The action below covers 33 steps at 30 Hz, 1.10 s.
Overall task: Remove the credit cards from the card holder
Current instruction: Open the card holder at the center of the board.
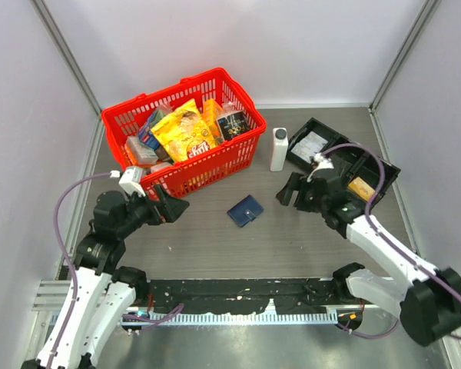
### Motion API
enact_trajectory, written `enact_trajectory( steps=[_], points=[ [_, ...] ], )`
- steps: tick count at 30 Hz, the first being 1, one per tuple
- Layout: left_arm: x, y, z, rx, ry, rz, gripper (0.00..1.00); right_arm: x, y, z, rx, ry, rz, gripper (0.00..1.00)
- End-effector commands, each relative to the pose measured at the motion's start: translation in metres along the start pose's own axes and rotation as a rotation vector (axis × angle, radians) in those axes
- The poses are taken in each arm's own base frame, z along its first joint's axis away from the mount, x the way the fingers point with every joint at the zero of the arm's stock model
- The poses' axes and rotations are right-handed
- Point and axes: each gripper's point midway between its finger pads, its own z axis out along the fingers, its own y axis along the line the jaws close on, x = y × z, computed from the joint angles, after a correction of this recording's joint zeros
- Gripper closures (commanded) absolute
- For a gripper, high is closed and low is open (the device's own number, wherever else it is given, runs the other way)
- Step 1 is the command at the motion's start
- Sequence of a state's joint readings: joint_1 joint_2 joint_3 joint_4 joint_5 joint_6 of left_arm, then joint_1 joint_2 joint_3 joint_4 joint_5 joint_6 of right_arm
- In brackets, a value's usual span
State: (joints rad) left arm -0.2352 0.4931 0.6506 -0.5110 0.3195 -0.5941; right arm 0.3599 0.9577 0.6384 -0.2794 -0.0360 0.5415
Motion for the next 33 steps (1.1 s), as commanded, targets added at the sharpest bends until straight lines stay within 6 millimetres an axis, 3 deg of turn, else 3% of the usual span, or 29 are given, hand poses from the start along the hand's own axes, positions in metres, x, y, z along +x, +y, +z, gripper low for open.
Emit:
enact_trajectory(
  steps=[1,5,10,15,18,20,25,33],
  points=[
    [0.008,-0.030,0.011,0.141,0.091,-0.071,0.00,0.034,0.048,0.019,-0.166,0.081,0.051,0.19],
    [0.021,-0.036,0.023,0.102,0.114,-0.037,0.00,0.051,0.057,0.038,-0.162,0.086,0.104,0.24],
    [0.042,-0.045,0.054,0.031,0.154,-0.013,0.00,0.068,0.055,0.056,-0.153,0.104,0.166,0.29],
    [0.057,-0.057,0.094,-0.029,0.211,0.105,0.01,0.077,0.053,0.060,-0.161,0.118,0.187,0.37],
    [0.066,-0.060,0.124,-0.053,0.261,0.168,0.11,0.081,0.047,0.060,-0.148,0.114,0.195,0.40],
    [0.070,-0.064,0.144,-0.053,0.281,0.201,0.12,0.085,0.044,0.058,-0.148,0.113,0.203,0.42],
    [0.096,-0.053,0.189,-0.098,0.371,0.289,0.14,0.090,0.042,0.059,-0.160,0.111,0.228,0.56],
    [0.119,-0.039,0.224,-0.135,0.433,0.337,0.22,0.098,0.043,0.068,-0.179,0.120,0.257,0.57]
  ],
)
